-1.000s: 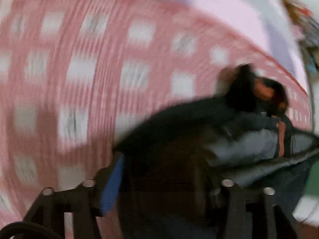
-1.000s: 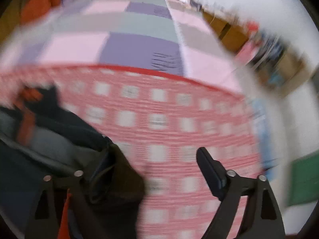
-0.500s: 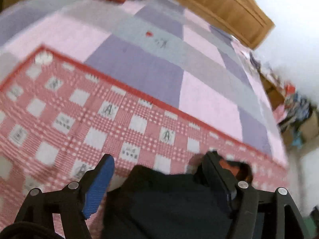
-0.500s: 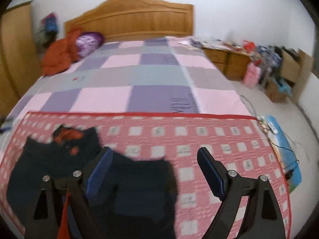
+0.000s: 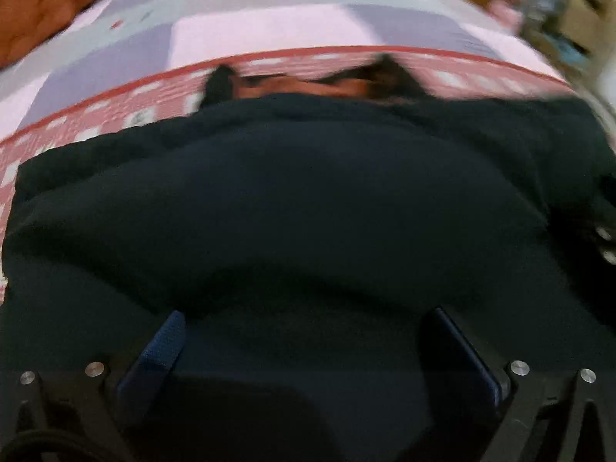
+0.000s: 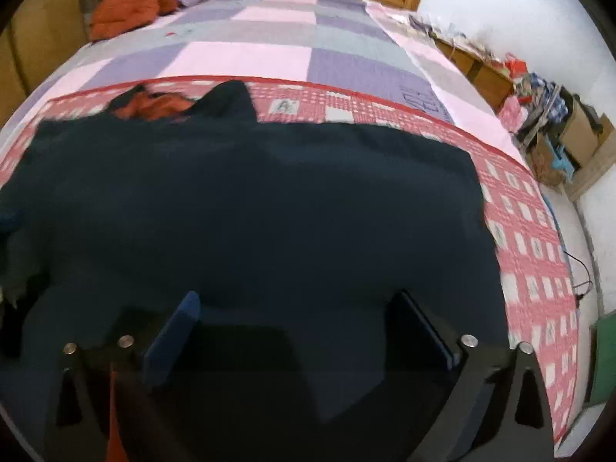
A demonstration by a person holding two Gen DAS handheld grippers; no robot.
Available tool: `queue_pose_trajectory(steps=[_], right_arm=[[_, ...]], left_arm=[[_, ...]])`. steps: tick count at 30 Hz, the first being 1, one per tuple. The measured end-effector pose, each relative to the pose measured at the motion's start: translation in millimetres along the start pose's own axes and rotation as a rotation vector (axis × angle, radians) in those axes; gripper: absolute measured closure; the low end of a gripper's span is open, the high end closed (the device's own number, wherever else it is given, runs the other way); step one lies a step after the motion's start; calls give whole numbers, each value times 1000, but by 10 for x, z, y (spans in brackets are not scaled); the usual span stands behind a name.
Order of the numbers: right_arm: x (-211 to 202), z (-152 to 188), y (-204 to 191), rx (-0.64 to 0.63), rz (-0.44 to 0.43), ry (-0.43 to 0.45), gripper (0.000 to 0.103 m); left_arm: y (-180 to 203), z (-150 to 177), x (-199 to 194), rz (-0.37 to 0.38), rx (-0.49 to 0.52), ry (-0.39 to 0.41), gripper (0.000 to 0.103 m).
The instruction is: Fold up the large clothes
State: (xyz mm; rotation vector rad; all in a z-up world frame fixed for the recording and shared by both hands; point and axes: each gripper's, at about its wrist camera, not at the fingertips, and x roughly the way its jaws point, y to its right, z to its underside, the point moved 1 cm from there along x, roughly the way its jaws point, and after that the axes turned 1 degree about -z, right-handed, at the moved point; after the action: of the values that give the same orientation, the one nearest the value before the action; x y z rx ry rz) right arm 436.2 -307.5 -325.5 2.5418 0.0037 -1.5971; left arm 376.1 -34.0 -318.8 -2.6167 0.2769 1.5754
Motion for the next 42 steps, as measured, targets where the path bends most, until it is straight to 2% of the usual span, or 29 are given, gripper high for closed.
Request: queue_pose_trajectory(steps=[2, 4, 7, 10, 13, 15, 17, 19, 21, 28, 31, 32, 33, 34, 36, 38, 40, 42], right_arm=[[171, -248, -6, 4, 9, -22, 0], [293, -412, -37, -13, 4, -36, 0], [362, -535, 17, -2, -12, -11, 0], [227, -550, 109, 43, -30, 39, 0], [-243, -252, 189, 65, -57, 152, 0], [-519, 75, 237, 61, -19, 183, 0], [-685, 449, 329, 76, 49, 179, 0], [-626, 709, 464, 120, 80, 120, 0], [-468, 799, 629, 195, -11, 102, 0], [213, 90, 835, 221, 50, 59, 0], [289, -6, 926, 235, 33, 43, 0], [207, 12, 921, 231, 68, 54, 0], [124, 43, 877, 226, 107, 74, 0], [-70, 117, 775, 213, 138, 131, 0], [-432, 324, 457, 162, 54, 248, 0], [-669, 560, 65, 83, -1, 311, 0], [-735, 749, -213, 29, -16, 314, 0], [-638, 904, -412, -15, -16, 267, 0]], left_arm=[[-199, -241, 165, -38, -78, -26, 0], [-287, -359, 264, -70, -97, -39, 0], [-350, -381, 342, -120, -72, -23, 0], [-372, -308, 362, -129, -81, -5, 0], [-419, -284, 379, -123, -105, 17, 0], [-436, -235, 346, -125, -125, 28, 0], [-506, -171, 307, -133, -153, 40, 0], [-560, -133, 306, -143, -166, 49, 0], [-565, -129, 335, -152, -154, 49, 0], [-532, -183, 382, -173, -139, 8, 0], [-546, -90, 214, -181, -145, 13, 1], [-528, -40, 119, -179, -144, 32, 1], [-493, 39, -23, -158, -144, 63, 1], [-451, 115, -147, -135, -142, 92, 1], [-309, 325, -422, -88, -132, 146, 1], [-115, 586, -649, -34, -120, 183, 1], [89, 876, -738, 8, -93, 184, 1], [193, 1057, -689, 13, -67, 156, 1]])
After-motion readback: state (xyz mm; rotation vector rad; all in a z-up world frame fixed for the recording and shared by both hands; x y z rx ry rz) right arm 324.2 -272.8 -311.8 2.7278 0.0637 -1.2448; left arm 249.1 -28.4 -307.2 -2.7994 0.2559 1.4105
